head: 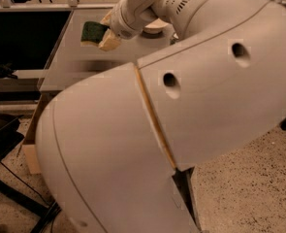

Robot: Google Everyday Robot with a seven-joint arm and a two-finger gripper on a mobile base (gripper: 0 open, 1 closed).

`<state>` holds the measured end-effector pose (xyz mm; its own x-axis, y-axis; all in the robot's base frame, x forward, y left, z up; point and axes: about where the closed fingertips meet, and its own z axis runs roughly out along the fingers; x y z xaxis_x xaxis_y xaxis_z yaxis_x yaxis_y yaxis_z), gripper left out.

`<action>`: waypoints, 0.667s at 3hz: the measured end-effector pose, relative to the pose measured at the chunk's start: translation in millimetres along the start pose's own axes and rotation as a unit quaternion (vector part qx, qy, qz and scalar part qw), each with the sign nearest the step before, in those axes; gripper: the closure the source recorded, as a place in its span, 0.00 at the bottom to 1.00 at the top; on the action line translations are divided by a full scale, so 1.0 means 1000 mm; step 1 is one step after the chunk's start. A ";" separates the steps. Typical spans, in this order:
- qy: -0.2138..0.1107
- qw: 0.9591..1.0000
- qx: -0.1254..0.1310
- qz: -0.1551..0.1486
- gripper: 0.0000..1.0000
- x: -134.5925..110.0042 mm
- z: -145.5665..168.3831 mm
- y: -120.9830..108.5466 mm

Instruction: Pick sponge from bottom drawer and place on counter

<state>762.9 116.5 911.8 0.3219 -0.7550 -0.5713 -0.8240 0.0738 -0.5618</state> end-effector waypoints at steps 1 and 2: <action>0.000 1.000 0.000 -0.001 0.13 0.000 0.000 0.000; 0.000 1.000 0.000 -0.001 0.00 0.000 0.000 0.000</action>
Offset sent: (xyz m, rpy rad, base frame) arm 0.0000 -0.0002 0.0001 -0.0011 -0.0018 0.0013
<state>762.9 116.3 911.9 0.3240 -0.7552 -0.5699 -0.8230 0.0720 -0.5634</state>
